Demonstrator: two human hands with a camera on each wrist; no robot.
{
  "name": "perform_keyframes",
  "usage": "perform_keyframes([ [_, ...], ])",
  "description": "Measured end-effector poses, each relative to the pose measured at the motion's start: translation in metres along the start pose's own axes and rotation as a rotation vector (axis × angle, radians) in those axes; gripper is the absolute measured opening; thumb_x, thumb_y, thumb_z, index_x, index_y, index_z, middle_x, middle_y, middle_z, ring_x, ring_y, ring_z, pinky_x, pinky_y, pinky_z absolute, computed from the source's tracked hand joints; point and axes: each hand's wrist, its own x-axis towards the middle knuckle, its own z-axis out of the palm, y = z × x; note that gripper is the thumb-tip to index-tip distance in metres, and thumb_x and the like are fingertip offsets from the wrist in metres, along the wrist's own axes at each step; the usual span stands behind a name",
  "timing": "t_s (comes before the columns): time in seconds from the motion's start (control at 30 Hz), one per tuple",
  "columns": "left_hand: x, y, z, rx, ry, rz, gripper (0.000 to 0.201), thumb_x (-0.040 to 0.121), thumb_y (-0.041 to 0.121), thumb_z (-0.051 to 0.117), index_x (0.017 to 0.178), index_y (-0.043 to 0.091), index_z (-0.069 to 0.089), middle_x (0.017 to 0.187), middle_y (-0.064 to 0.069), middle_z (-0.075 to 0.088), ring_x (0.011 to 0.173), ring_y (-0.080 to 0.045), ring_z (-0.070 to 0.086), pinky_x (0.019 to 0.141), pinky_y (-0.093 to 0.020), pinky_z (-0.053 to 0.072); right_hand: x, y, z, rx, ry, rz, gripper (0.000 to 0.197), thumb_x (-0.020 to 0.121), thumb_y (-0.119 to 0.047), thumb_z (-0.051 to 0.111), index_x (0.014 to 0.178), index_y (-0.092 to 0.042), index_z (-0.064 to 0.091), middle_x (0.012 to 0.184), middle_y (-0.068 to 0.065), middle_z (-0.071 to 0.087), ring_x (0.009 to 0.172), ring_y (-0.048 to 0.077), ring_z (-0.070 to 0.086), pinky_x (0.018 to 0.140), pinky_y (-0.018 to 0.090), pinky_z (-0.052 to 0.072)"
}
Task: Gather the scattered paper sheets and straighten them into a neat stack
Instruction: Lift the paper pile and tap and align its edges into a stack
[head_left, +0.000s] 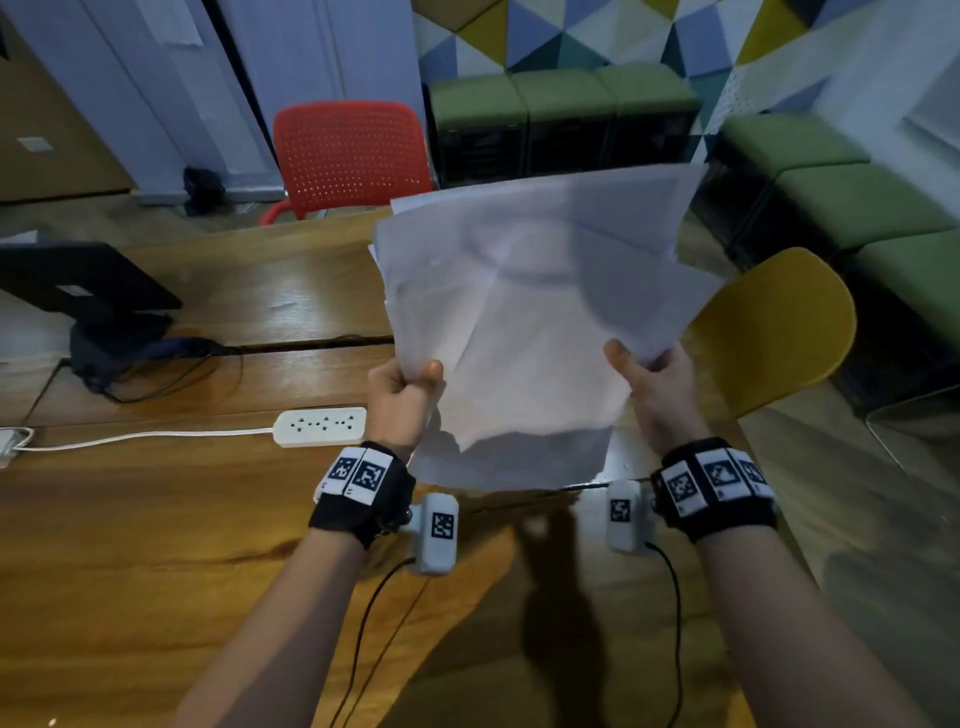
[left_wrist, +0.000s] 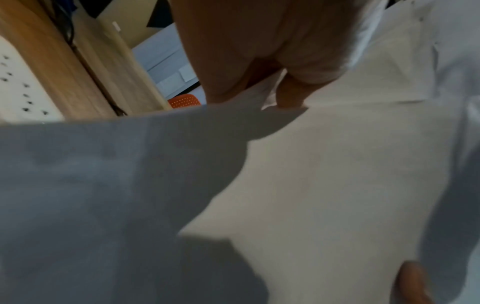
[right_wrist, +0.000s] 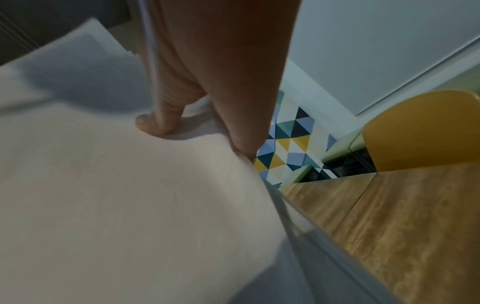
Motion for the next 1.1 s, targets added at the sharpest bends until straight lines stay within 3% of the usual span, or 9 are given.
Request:
perform_keyframes([
  [0.1, -0.001, -0.003, 0.001, -0.057, -0.057, -0.047, 0.017, 0.077, 0.006, 0.058, 0.061, 0.009, 0.063, 0.060, -0.004, 0.061, 0.061, -0.019, 0.056, 0.058, -0.027, 0.044, 0.005, -0.002, 0.003, -0.022, -0.087, 0.008, 0.059, 0.070, -0.015, 0.081, 0.123, -0.013, 0.053, 0.118, 0.005, 0.067, 0.104, 0.017, 0.066, 0.085, 0.030, 0.054],
  [0.3, -0.001, 0.016, 0.007, -0.172, -0.069, -0.044, 0.017, 0.089, 0.016, 0.057, 0.073, 0.012, 0.061, 0.066, 0.002, 0.062, 0.065, -0.012, 0.059, 0.061, -0.019, 0.047, -0.005, -0.012, 0.014, 0.003, 0.031, -0.154, 0.017, 0.073, -0.006, 0.079, 0.084, -0.005, 0.065, 0.072, -0.008, 0.069, 0.066, 0.003, 0.062, 0.060, 0.017, 0.049],
  [0.43, 0.001, 0.029, 0.014, -0.209, 0.045, 0.073, 0.010, 0.072, 0.016, 0.048, 0.068, 0.009, 0.053, 0.068, -0.002, 0.051, 0.067, -0.012, 0.046, 0.059, -0.021, 0.036, -0.011, -0.009, 0.013, -0.009, -0.061, -0.144, 0.033, 0.075, -0.007, 0.077, 0.105, 0.000, 0.063, 0.098, 0.007, 0.071, 0.088, 0.014, 0.067, 0.071, 0.023, 0.055],
  [0.6, 0.009, 0.031, 0.017, -0.215, 0.125, 0.136, 0.045, 0.065, 0.008, 0.042, 0.104, -0.008, 0.058, 0.075, 0.001, 0.053, 0.071, -0.009, 0.048, 0.058, -0.014, 0.040, -0.009, 0.001, 0.015, 0.011, -0.152, 0.006, 0.056, 0.065, 0.019, 0.056, 0.113, -0.008, 0.044, 0.091, 0.001, 0.060, 0.083, 0.016, 0.060, 0.062, 0.025, 0.051],
  [0.7, 0.024, 0.033, 0.009, -0.169, 0.146, 0.129, 0.031, 0.059, 0.005, 0.041, 0.086, 0.004, 0.057, 0.070, 0.001, 0.050, 0.066, -0.010, 0.045, 0.059, -0.023, 0.038, -0.004, 0.002, 0.016, 0.126, -0.101, -0.004, 0.054, 0.050, 0.011, 0.044, 0.099, -0.012, 0.039, 0.077, 0.001, 0.048, 0.067, 0.009, 0.052, 0.056, 0.026, 0.042],
  [0.77, 0.031, 0.033, 0.003, -0.109, 0.099, 0.035, 0.015, 0.053, 0.005, 0.042, 0.066, 0.010, 0.048, 0.063, -0.002, 0.045, 0.061, -0.014, 0.040, 0.059, -0.026, 0.031, -0.003, 0.003, 0.019, 0.073, -0.114, 0.006, 0.051, 0.058, 0.013, 0.053, 0.104, -0.008, 0.043, 0.087, 0.002, 0.057, 0.075, 0.010, 0.057, 0.063, 0.025, 0.051],
  [0.87, 0.027, 0.031, 0.005, -0.059, -0.017, 0.031, 0.013, 0.047, 0.008, 0.042, 0.060, 0.007, 0.044, 0.060, -0.003, 0.041, 0.056, -0.013, 0.037, 0.054, -0.023, 0.026, -0.004, 0.012, 0.026, -0.076, -0.163, -0.023, 0.038, 0.077, 0.008, 0.064, 0.113, -0.002, 0.061, 0.105, 0.005, 0.069, 0.096, 0.016, 0.066, 0.085, 0.038, 0.056],
  [0.97, 0.017, 0.029, 0.010, -0.149, 0.011, 0.051, 0.027, 0.052, 0.011, 0.050, 0.075, -0.002, 0.055, 0.067, -0.007, 0.050, 0.063, -0.019, 0.045, 0.058, -0.027, 0.035, -0.008, 0.006, 0.033, 0.117, -0.175, 0.004, 0.029, 0.083, -0.017, 0.069, 0.110, -0.009, 0.066, 0.105, 0.002, 0.071, 0.095, 0.012, 0.068, 0.081, 0.031, 0.055],
  [1.1, 0.011, 0.035, 0.016, -0.241, 0.147, -0.014, 0.049, 0.067, 0.024, 0.063, 0.111, 0.004, 0.059, 0.091, -0.006, 0.066, 0.081, -0.019, 0.063, 0.070, -0.033, 0.053, -0.008, 0.008, 0.026, 0.146, -0.326, 0.010, 0.067, 0.074, -0.037, 0.069, 0.131, -0.008, 0.047, 0.118, 0.005, 0.066, 0.105, 0.015, 0.066, 0.083, 0.031, 0.055],
])
